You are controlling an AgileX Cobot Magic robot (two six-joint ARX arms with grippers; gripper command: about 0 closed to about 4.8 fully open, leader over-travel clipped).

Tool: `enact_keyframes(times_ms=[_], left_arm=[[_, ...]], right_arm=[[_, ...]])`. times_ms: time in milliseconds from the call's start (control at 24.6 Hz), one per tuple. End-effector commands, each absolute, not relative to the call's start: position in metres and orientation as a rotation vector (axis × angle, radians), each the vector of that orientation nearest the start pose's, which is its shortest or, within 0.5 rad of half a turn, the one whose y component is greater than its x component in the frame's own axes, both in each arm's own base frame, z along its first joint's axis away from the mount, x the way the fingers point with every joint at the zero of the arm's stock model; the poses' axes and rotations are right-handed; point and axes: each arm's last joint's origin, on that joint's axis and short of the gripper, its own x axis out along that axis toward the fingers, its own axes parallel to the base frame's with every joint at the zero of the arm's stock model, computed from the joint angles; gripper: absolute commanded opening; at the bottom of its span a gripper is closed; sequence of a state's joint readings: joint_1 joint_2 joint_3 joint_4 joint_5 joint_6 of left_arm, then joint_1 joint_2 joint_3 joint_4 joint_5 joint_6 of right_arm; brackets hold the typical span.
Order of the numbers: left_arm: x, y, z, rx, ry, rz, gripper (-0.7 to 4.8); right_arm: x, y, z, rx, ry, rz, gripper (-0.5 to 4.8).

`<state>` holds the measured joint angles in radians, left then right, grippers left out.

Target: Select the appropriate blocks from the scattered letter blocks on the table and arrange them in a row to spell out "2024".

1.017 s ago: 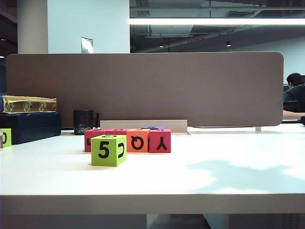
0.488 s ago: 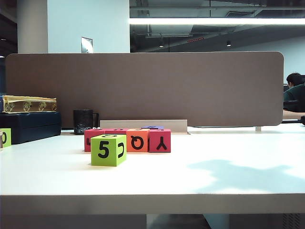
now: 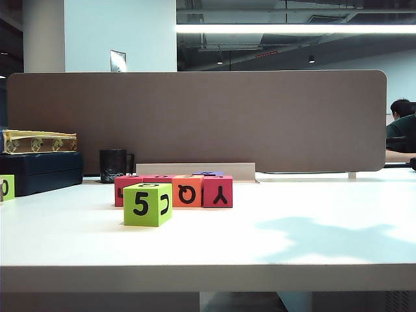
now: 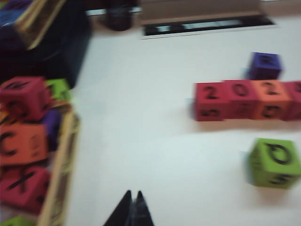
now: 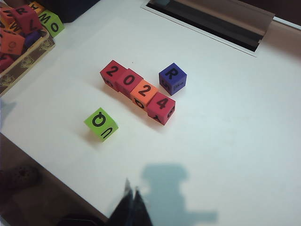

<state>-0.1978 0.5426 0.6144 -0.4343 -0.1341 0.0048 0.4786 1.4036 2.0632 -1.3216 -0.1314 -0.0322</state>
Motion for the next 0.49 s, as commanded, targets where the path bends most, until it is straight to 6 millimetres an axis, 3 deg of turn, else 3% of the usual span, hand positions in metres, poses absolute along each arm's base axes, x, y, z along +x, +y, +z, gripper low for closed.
enact_keyframes(times_ms=[41, 285, 488], left_arm=[[0.114, -0.012, 0.267, 0.034, 0.287, 0.051, -0.06], [0.098, -0.01, 0.24, -0.04, 0.123, 0.029, -0.06], [0.092, -0.009, 0.218, -0.044, 0.108, 0.005, -0.06]], right_arm=[[0.183, 0.099, 0.505, -0.144, 0.626, 0.602, -0.01], [0.185, 0.101, 0.506, -0.14, 0.612, 0.603, -0.01], [0.185, 0.101, 0.506, -0.133, 0.605, 0.601, -0.01]])
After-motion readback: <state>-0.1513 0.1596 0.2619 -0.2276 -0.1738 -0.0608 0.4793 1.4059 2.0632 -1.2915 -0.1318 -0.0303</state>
